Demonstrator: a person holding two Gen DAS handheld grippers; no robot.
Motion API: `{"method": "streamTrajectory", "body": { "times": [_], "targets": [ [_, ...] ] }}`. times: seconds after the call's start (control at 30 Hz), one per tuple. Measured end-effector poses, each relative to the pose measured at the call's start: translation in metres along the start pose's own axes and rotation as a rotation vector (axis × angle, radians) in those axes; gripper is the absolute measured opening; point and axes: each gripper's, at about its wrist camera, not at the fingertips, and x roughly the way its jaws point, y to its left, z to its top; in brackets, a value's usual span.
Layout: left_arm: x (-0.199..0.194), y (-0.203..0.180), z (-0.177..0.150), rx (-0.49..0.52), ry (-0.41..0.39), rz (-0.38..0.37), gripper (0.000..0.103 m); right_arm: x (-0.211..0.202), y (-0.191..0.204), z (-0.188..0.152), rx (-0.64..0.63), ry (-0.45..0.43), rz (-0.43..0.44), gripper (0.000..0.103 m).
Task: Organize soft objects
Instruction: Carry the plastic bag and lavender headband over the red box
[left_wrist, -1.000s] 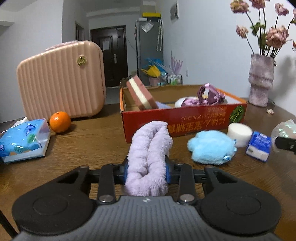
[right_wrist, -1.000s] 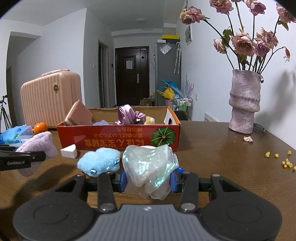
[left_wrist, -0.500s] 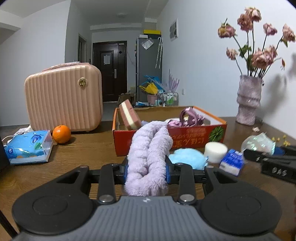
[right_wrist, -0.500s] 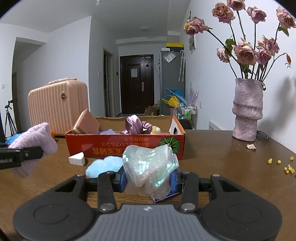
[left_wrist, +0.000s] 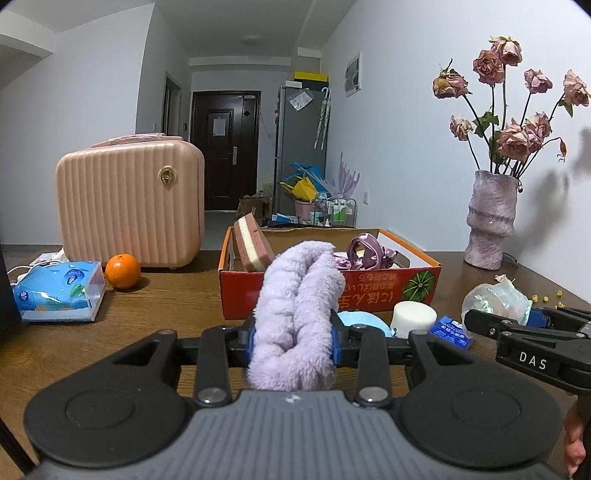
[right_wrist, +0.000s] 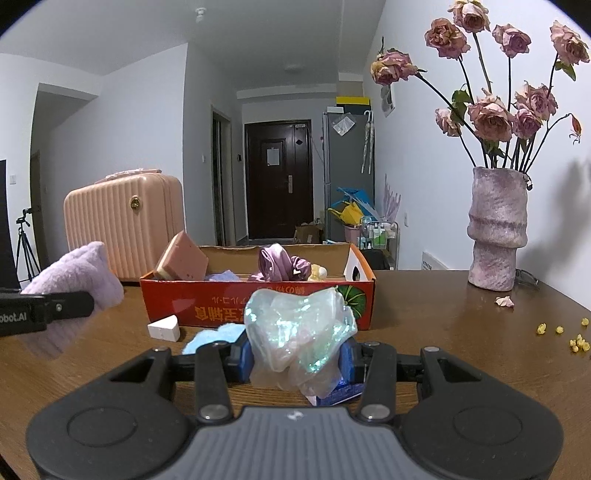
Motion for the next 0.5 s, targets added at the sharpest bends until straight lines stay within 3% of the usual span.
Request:
{"method": "streamTrajectory", "body": {
  "times": [0.5],
  "targets": [
    [0.004, 0.003, 0.012, -0.042, -0.026, 0.014, 0.035, 0.003, -0.006, 0.018, 0.063, -0.056, 0.019, 0.043]
  ]
}}
